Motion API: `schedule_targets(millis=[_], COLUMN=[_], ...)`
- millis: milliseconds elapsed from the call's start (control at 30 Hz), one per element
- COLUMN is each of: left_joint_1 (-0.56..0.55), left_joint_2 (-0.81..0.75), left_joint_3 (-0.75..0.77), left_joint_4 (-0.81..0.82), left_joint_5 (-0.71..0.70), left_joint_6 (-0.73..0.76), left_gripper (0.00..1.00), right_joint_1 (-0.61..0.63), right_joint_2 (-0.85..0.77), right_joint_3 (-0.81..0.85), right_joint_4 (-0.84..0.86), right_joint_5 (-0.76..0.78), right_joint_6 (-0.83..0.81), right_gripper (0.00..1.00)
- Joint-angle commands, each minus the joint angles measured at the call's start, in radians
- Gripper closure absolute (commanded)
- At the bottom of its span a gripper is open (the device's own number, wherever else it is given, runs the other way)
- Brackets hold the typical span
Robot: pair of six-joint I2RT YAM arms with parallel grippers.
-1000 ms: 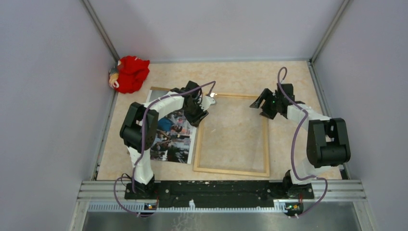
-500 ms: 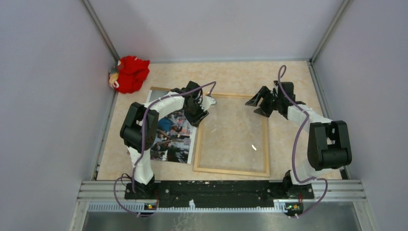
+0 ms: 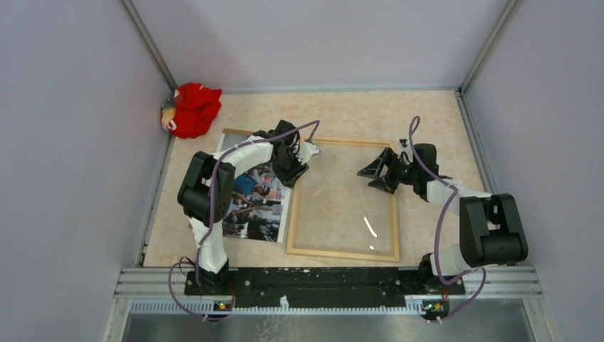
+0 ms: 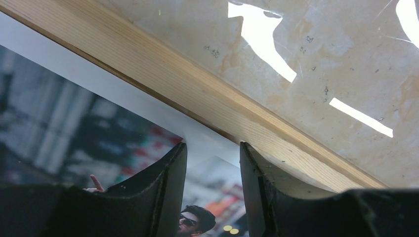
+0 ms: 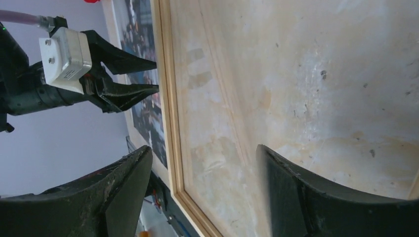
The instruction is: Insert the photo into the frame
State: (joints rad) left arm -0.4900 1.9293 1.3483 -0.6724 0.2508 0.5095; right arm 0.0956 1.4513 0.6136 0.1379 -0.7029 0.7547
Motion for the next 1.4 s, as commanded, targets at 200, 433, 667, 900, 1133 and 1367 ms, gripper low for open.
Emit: schedule_targets(millis=[200,433,667,900,1133,1367], left_joint_1=[0.009,0.115,0.167,0.166,0.172,0.203], left_joint_2=[-0.005,-0.011,-0.045,-0.049,-0.081,-0.100], left_joint_3=[0.020,0.169,0.207,0.193,0.322,0.306], left_joint_4=[-0.010,-0.130,-0.184,-0.170,-0.236,-0.245], left_joint_5=[0.069,0.164,0.189,0.210,0.241,0.310], left_joint_6=[-0.028,-0.029,0.005,-0.009,0.006,0.007], left_gripper=[0.50,0.48,0.39,0.36,0.19,0.17], right_joint_1=[0.005,0.004,0.004,0.005,0.004,0.005], right_joint_2=[-0.116,-0.112,-0.074,-0.059,-0.073,-0.114], right_joint_3=[-0.055,0.166,0.444,0.559,0.730,0.780], right_joint_4=[0.110,-0.124,-0.415,-0.506,-0.602,-0.539], right_joint_5=[-0.089,-0.072,-0.041,-0.105,-0.128,-0.278], right_joint_6=[0.059,-0.024,-0.159,-0.201,-0.204,-0.057], right_gripper=[0.36,1.00,1.00,1.00,1.00,1.00])
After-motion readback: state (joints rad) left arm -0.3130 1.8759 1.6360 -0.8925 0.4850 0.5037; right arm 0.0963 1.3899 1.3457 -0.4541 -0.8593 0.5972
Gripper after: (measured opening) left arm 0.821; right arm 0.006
